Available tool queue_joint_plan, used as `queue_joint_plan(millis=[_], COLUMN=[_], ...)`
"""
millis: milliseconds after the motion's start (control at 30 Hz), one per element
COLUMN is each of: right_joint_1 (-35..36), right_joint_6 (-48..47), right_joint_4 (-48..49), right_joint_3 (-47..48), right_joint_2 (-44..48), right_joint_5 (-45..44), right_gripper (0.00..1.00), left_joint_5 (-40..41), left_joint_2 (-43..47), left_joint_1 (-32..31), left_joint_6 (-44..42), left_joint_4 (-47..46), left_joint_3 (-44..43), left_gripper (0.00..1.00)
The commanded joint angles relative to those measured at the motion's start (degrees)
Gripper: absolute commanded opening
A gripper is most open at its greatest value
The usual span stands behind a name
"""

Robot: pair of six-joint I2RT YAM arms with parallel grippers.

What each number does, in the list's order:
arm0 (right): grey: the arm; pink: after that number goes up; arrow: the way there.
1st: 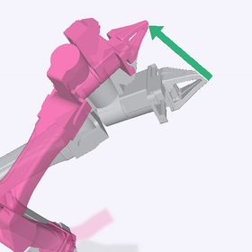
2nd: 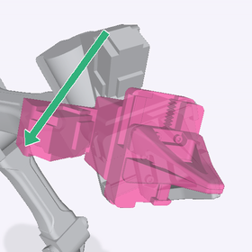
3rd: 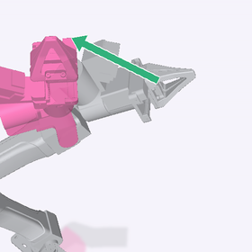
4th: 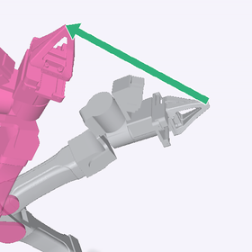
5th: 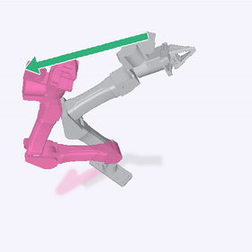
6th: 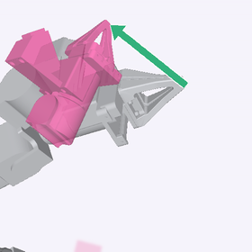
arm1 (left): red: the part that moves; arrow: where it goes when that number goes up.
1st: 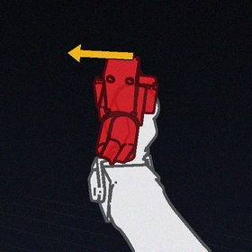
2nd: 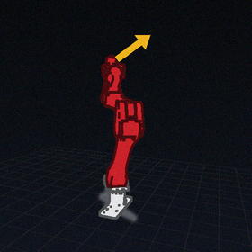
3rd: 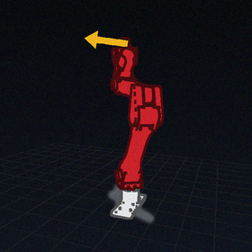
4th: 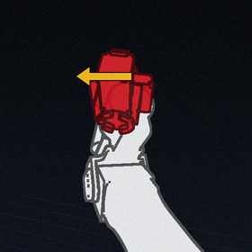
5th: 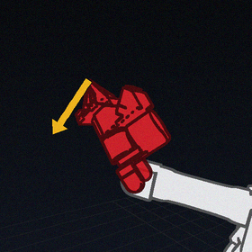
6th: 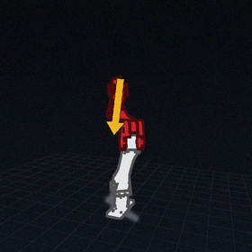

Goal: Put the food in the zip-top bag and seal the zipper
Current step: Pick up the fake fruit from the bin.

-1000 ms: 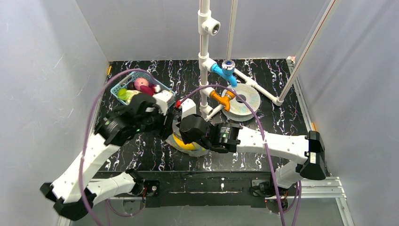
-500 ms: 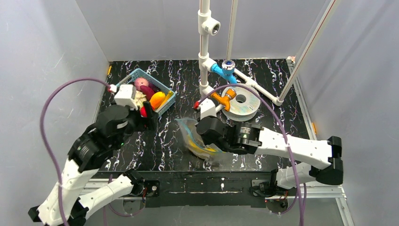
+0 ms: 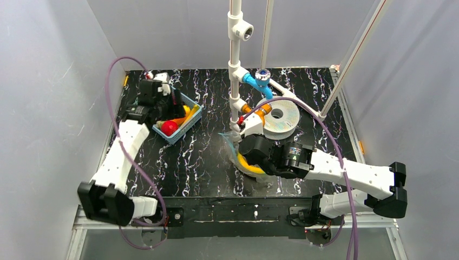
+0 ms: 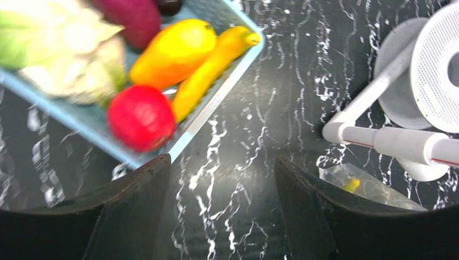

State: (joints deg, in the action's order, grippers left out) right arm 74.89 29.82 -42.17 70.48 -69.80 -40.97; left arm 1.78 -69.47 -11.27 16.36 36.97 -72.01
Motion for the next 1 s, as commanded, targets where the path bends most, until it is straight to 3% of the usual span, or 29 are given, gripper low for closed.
queue_joint_plan(millis=[0, 233, 367, 567, 800, 967], right_joint_1=[-1.34, -2.63, -2.95, -3.60, -3.78, -3.77], right_joint_6=[0.27, -0.62, -1.03, -1.45, -0.77, -0.06], right_joint_4=[2.19, 4.72, 4.71, 4.73, 4.21, 3.55], right_joint_3=[-1.37, -2.71, -2.63, -2.06, -0.85, -0.55], right_joint_2=[1.83, 3.03, 3.15, 2.68, 1.20, 1.45], right_joint_5=[-0.49, 2.17, 2.49, 2.95, 3.84, 4.33], right_gripper=[0.01, 0.01, 0.01, 0.01, 0.01, 0.01], left_joint_5=[-14.22, -14.64, -19.38, -18.58, -17.35, -14.36], left_joint_2=[-8.24, -20.76, -23.81, -29.23, -30.16, -29.55], left_joint_1=[0.51, 0.42, -0.32, -0.75, -2.59, -2.80], left_joint_6=[-4.61, -17.72, -25.25, -26.36, -27.75, -27.68], left_joint_4=[-11.26, -25.04, -32.73, -33.32, -31.94, -32.09], left_joint_3=[-1.75, -2.04, 0.71, -0.65, -0.47, -0.49], left_gripper=[0.66, 0.63, 0.65, 0.38, 0.29, 0.12])
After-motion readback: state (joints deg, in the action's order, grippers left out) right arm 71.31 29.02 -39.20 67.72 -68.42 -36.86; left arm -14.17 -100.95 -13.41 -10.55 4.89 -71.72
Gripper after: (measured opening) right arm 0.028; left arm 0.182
